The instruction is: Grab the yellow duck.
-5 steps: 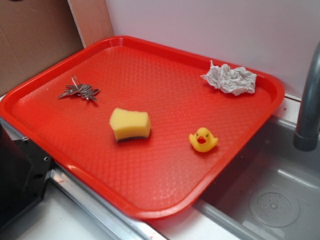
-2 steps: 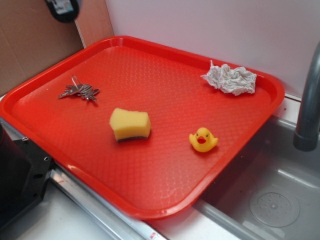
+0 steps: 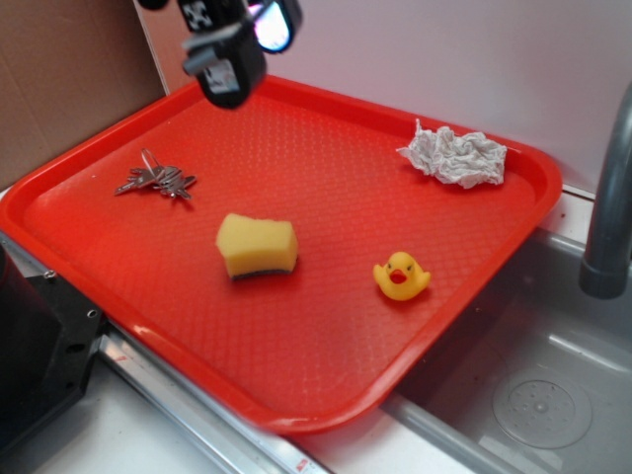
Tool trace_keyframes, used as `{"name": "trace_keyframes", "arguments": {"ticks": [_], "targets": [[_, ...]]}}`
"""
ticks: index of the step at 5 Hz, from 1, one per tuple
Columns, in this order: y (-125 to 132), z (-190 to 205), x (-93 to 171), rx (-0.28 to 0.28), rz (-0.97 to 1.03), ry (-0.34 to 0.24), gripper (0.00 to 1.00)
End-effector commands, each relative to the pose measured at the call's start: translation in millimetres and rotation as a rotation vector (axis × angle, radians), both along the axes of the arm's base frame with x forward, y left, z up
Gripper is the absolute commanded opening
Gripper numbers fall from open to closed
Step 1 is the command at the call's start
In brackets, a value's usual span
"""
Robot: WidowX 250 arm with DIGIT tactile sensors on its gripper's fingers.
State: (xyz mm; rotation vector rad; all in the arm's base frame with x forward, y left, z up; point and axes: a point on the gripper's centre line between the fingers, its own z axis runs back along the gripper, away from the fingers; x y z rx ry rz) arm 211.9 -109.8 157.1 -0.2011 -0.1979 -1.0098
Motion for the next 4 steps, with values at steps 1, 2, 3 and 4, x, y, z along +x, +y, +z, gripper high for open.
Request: {"name": "trace_keyframes", "arguments": {"ticks": [1, 2, 3, 4], "targets": [[-33, -22, 2, 0.015, -0.085, -0.039, 1.00], [-45, -44, 3, 0.038, -0.120, -0.024, 1.00], [-53, -62, 0, 0.114, -0.114, -0.031, 1.00], [-58, -77, -2, 0.136, -0.123, -0.028, 1.00]]}}
